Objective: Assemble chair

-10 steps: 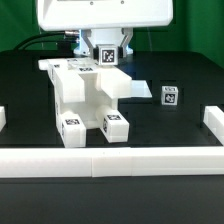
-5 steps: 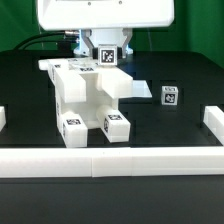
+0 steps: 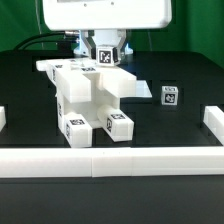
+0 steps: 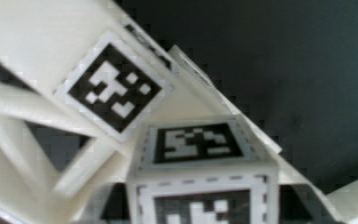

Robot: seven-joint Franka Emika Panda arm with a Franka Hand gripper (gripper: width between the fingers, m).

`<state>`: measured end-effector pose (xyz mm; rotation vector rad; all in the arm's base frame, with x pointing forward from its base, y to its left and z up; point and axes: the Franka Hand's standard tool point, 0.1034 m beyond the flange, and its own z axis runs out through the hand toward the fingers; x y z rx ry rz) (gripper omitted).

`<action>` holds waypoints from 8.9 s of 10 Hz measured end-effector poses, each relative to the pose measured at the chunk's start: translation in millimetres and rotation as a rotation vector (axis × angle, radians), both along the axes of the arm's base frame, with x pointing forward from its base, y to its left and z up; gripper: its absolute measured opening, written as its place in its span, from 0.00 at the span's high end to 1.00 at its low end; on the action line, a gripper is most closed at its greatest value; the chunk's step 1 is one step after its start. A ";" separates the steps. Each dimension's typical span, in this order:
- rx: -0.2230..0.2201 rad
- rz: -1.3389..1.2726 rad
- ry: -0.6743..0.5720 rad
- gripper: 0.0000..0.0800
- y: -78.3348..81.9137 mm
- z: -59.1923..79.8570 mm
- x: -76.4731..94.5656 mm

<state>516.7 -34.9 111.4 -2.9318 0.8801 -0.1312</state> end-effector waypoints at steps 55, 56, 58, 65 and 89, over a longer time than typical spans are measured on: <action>0.053 -0.371 0.024 0.64 13.6 -0.3 2.8; 0.053 -0.373 0.023 0.64 13.5 -0.3 3.0; 0.051 -0.353 0.023 0.34 14.7 0.1 3.5; -0.001 0.104 0.003 0.19 21.4 1.5 6.1; -0.076 0.495 -0.006 0.66 20.6 -1.7 3.9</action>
Offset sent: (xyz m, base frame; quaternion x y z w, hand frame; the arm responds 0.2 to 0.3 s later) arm -0.0001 0.0040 -0.0014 -0.0090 0.0072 0.2070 0.9783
